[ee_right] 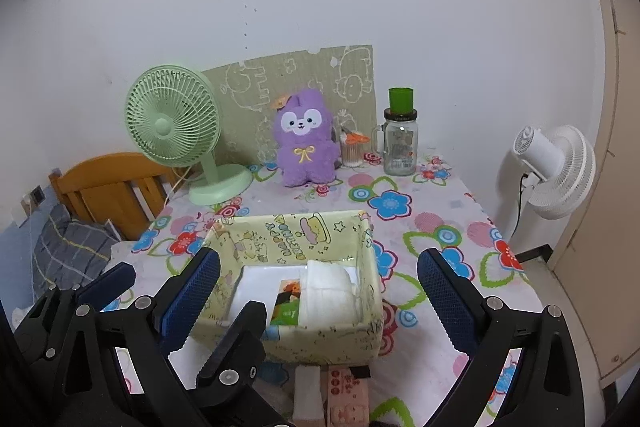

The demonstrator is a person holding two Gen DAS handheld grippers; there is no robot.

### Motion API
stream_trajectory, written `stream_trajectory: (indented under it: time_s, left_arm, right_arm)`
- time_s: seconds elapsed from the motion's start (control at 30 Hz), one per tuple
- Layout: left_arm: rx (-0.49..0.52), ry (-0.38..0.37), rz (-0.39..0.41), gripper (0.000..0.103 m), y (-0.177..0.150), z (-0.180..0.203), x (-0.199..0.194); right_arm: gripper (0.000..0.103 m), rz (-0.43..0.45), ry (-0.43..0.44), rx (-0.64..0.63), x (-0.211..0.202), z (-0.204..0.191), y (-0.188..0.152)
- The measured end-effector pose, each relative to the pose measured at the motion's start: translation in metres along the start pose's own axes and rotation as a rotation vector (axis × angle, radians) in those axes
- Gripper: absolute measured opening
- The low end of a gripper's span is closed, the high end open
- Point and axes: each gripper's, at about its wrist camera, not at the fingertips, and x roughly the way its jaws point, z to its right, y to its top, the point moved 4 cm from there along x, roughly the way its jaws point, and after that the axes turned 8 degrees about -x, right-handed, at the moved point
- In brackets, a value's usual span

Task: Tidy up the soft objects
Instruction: 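Withdraw both tools from the box toward the remaining items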

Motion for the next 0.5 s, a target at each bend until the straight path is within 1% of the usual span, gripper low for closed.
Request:
stream_trajectory:
  time_s: [0.33, 0.5]
  left_arm:
    - [-0.017, -0.017, 0.009, 0.103, -0.020, 0.007, -0.025]
    - [-0.026, -0.013, 0.028, 0.103, -0.028, 0.007, -0.038]
  right_arm:
    - [0.103, 0.023, 0.009, -0.005, -0.031, 0.000, -0.018]
    - [0.103, 0.042, -0.019, -0.029, -0.046, -0.002, -0.024]
